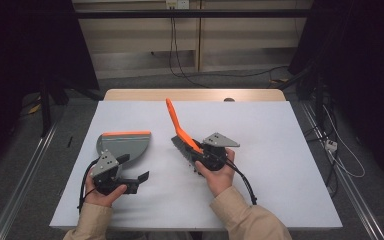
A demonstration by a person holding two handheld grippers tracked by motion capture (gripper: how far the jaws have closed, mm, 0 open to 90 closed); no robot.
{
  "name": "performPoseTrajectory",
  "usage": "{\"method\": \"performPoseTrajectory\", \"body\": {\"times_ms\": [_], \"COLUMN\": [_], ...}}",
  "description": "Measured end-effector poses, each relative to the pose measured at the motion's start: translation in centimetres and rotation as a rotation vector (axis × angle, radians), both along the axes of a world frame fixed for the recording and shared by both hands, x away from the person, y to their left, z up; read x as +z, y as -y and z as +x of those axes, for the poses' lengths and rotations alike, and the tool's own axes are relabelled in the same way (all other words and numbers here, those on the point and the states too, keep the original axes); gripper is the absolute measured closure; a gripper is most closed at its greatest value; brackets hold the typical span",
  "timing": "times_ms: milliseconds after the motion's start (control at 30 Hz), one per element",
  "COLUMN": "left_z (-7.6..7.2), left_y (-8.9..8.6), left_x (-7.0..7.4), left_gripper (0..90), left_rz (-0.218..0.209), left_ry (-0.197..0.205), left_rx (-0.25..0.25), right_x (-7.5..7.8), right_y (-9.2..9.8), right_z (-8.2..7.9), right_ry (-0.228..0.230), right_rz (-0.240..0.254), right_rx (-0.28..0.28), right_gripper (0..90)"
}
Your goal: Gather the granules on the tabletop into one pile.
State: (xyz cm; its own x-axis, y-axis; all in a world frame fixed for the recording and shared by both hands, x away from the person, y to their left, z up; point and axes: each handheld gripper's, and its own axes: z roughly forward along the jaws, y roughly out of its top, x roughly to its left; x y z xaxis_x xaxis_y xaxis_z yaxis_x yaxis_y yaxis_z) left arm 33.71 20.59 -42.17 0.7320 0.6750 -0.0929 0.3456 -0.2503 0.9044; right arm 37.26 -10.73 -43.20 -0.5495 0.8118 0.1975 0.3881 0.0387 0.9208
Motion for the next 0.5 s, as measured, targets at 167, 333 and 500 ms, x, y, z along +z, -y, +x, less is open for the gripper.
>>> {"method": "performPoseTrajectory", "body": {"times_ms": [167,333,500], "left_z": [0.0,0.0,0.0], "left_y": [-0.1,-0.1,-0.2], "left_x": [0.0,0.0,0.0], "left_gripper": [5.6,5.6,5.6], "left_rz": [-0.002,0.001,0.003], "left_ry": [-0.001,-0.001,0.005], "left_rx": [0.004,0.007,0.006], "right_x": [-0.9,-1.5,-1.7], "right_y": [-1.5,-2.8,-2.1], "right_z": [0.8,1.0,0.9], "right_ry": [-0.048,-0.075,-0.117], "right_rz": [0.050,0.036,0.019], "right_rx": [-0.020,-0.023,-0.074], "right_gripper": [71.4,71.4,71.4]}}
